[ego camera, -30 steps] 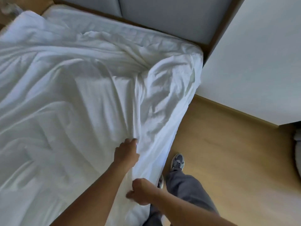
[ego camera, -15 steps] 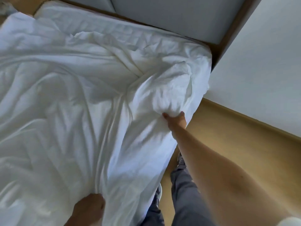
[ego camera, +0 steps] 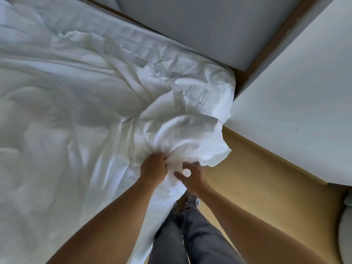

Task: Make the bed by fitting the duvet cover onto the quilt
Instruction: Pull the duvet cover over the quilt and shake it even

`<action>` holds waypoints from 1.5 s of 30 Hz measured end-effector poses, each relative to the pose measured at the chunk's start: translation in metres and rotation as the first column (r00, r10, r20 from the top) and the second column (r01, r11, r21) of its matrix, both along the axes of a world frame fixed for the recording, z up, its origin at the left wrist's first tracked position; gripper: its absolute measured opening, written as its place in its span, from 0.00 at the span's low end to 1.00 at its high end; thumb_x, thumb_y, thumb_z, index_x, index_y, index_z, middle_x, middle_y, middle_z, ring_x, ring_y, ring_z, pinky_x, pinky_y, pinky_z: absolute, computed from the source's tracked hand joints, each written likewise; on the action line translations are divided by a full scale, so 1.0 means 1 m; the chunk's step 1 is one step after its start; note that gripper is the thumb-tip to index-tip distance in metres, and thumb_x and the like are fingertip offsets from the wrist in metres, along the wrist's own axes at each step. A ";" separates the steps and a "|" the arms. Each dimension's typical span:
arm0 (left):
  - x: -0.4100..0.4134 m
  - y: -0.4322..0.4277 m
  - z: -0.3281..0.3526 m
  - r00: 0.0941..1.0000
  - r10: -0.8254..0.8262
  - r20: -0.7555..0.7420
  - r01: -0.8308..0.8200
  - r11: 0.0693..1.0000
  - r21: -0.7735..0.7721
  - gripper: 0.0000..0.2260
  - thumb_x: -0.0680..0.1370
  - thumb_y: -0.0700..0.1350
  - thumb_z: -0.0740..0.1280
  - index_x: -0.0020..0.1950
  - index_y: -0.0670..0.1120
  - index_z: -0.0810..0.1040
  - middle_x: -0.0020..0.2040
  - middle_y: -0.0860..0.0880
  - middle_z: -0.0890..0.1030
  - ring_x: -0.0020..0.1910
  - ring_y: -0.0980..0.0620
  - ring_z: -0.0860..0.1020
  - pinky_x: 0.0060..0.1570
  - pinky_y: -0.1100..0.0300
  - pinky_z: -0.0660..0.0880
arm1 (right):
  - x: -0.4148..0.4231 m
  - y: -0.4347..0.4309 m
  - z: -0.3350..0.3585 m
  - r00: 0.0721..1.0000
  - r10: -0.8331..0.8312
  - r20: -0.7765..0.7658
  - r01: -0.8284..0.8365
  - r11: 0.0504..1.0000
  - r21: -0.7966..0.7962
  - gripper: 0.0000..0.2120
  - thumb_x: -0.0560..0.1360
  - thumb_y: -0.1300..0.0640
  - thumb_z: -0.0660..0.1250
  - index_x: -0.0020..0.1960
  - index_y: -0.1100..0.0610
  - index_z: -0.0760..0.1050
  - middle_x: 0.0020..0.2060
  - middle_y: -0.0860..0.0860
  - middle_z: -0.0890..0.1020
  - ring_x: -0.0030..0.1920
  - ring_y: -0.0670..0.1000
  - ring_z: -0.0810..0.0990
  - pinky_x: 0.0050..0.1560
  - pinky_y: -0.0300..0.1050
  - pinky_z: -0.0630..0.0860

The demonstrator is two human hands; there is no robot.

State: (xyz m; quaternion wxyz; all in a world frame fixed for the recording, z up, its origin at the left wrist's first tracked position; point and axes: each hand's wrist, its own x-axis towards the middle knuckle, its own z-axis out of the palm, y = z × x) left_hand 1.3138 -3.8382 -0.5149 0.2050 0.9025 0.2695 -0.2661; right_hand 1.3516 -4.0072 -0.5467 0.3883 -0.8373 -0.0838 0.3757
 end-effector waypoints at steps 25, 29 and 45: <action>0.032 0.041 0.116 0.934 0.035 0.356 0.069 0.959 -0.276 0.13 0.78 0.50 0.71 0.59 0.46 0.81 0.52 0.47 0.81 0.51 0.46 0.80 0.52 0.53 0.77 | 0.072 0.075 0.152 0.958 -0.273 -0.087 0.266 0.961 -0.078 0.21 0.62 0.40 0.74 0.49 0.48 0.77 0.45 0.49 0.83 0.46 0.50 0.83 0.50 0.53 0.82; 0.034 0.045 0.117 0.906 0.091 0.412 0.040 0.954 -0.297 0.05 0.80 0.43 0.67 0.48 0.43 0.81 0.43 0.48 0.82 0.44 0.47 0.80 0.42 0.57 0.74 | 0.095 0.063 0.173 0.894 -0.239 -0.379 0.265 0.964 0.015 0.23 0.66 0.42 0.77 0.55 0.54 0.81 0.45 0.51 0.86 0.44 0.52 0.85 0.50 0.49 0.82; 0.070 0.072 0.151 0.753 0.538 0.378 -0.416 0.835 -0.361 0.04 0.80 0.41 0.68 0.45 0.46 0.78 0.39 0.50 0.81 0.39 0.49 0.79 0.43 0.52 0.78 | 0.190 0.068 0.191 0.713 0.120 -0.691 -0.098 0.993 0.071 0.18 0.80 0.51 0.68 0.68 0.54 0.76 0.64 0.57 0.80 0.66 0.57 0.78 0.71 0.57 0.71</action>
